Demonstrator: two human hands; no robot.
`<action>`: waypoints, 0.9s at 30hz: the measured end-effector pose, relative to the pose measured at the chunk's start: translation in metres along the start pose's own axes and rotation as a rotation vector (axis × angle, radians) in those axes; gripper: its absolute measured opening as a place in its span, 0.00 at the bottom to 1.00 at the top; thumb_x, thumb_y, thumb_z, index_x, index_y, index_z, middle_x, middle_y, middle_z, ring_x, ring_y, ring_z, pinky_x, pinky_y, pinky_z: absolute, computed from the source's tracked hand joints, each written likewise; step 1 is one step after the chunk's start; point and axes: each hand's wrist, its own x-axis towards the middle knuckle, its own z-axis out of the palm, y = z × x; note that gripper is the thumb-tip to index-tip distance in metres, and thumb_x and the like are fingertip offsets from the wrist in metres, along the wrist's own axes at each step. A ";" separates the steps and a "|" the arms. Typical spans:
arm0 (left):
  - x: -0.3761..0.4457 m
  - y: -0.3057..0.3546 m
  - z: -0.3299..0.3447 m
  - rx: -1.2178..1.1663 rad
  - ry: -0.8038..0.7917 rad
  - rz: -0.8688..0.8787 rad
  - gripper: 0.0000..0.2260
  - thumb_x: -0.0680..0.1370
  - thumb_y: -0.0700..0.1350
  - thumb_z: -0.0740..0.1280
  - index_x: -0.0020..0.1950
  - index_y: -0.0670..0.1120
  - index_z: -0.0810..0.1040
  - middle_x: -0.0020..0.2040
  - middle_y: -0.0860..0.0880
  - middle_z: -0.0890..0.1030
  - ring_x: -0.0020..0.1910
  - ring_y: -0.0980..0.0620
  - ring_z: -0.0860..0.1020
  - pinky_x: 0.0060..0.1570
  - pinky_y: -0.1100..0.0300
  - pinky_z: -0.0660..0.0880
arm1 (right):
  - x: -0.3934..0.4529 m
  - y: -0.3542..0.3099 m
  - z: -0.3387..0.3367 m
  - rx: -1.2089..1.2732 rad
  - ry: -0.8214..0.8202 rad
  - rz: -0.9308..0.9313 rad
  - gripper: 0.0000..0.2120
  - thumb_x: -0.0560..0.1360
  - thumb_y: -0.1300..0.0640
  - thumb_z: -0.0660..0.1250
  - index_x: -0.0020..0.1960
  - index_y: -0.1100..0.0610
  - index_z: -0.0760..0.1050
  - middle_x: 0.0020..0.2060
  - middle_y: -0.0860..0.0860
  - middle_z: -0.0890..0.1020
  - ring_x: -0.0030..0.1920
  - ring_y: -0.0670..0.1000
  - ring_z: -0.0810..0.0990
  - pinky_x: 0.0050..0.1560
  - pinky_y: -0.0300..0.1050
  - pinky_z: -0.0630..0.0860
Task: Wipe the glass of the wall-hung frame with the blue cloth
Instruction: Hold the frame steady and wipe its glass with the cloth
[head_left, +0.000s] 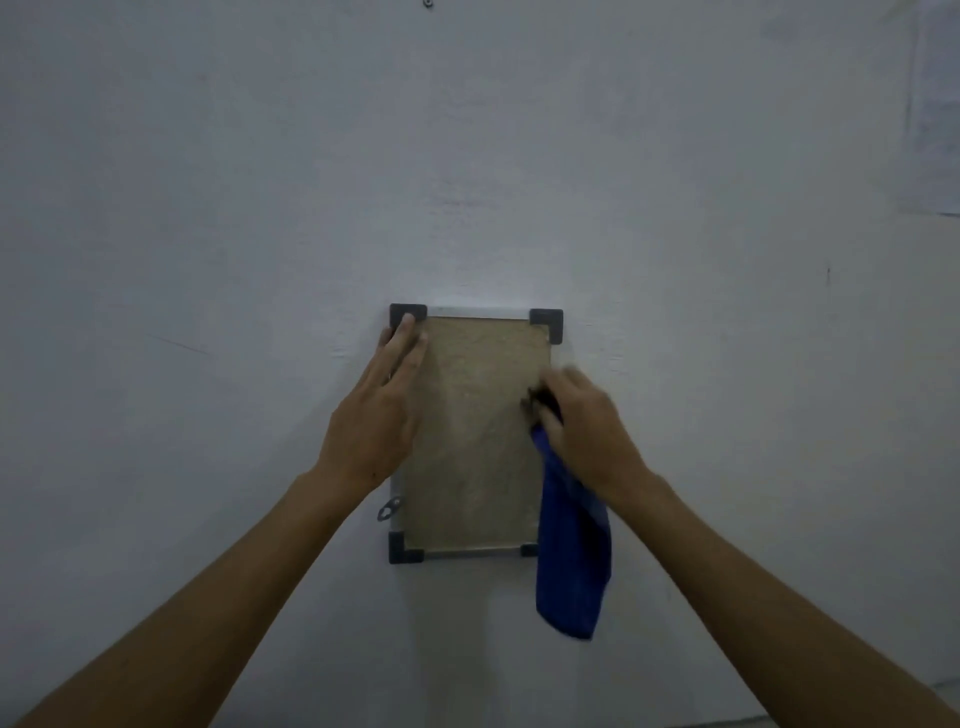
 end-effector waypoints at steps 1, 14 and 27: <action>-0.006 0.001 0.003 -0.027 -0.006 -0.017 0.36 0.80 0.39 0.67 0.81 0.44 0.50 0.82 0.51 0.45 0.81 0.50 0.47 0.74 0.52 0.63 | 0.017 -0.002 -0.008 -0.030 0.083 -0.021 0.04 0.79 0.64 0.66 0.52 0.59 0.73 0.46 0.51 0.75 0.42 0.47 0.74 0.44 0.35 0.74; -0.021 -0.005 0.017 -0.059 -0.030 -0.046 0.38 0.79 0.40 0.69 0.81 0.43 0.48 0.82 0.50 0.47 0.80 0.48 0.51 0.72 0.56 0.60 | -0.017 0.014 0.018 -0.087 -0.027 -0.027 0.04 0.78 0.67 0.66 0.49 0.61 0.72 0.44 0.55 0.76 0.39 0.52 0.75 0.40 0.45 0.76; -0.089 0.000 0.035 -0.054 -0.064 -0.073 0.38 0.78 0.36 0.69 0.81 0.44 0.48 0.82 0.50 0.49 0.59 0.44 0.80 0.58 0.52 0.80 | -0.121 -0.020 0.084 0.032 -0.159 0.325 0.05 0.79 0.69 0.62 0.52 0.61 0.72 0.45 0.58 0.77 0.39 0.56 0.76 0.40 0.53 0.78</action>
